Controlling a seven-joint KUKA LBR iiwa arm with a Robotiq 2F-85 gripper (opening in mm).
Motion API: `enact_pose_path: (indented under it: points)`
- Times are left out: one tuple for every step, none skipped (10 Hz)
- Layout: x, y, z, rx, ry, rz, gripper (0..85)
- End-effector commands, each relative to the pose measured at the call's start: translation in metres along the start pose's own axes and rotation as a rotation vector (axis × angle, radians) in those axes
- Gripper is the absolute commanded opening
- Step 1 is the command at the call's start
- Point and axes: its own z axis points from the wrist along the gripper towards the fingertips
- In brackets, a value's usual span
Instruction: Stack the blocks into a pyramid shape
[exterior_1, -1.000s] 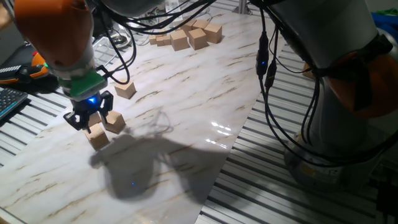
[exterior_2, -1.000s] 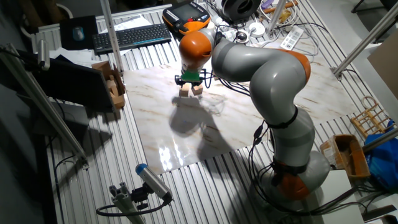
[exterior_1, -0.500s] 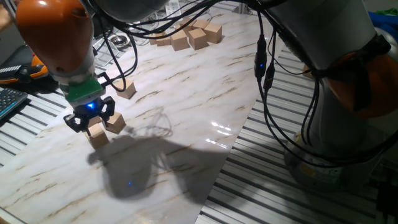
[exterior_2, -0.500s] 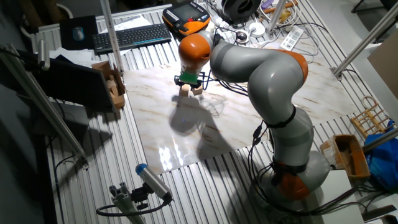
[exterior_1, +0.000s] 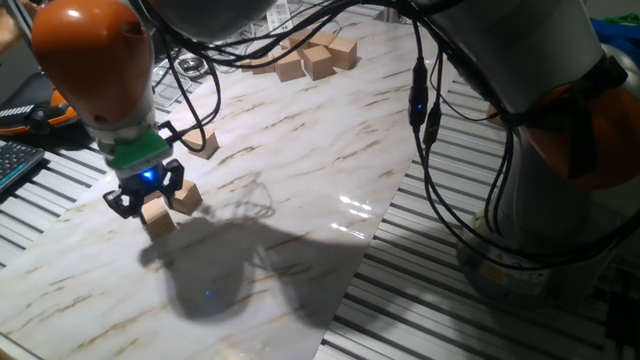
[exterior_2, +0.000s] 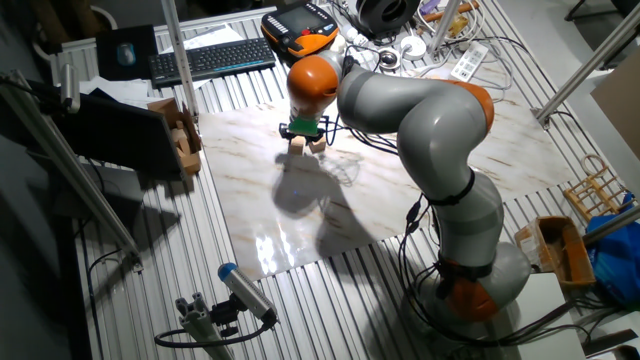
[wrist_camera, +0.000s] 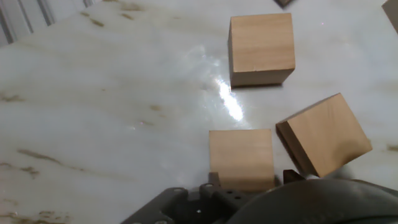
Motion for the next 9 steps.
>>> enact_pose_path:
  points:
    - [-0.0003,0.0001,0.0011,-0.002,0.000,0.001,51.0]
    - [-0.0004,0.0002,0.0005,-0.002,-0.002,-0.003,51.0]
    - [-0.0009,0.0005,0.0003,-0.001,-0.004,-0.007,51.0]
    - [-0.0015,0.0010,0.0011,0.000,-0.006,-0.015,51.0]
    - [-0.0017,0.0016,0.0025,0.000,-0.011,-0.025,51.0]
    - [-0.0017,0.0027,0.0034,-0.002,-0.019,-0.028,68.0]
    - [-0.0016,0.0033,0.0031,0.000,-0.021,-0.036,68.0]
    - [-0.0016,0.0034,0.0029,0.002,-0.020,-0.041,68.0]
    - [-0.0018,0.0036,0.0035,0.002,-0.020,-0.044,68.0]
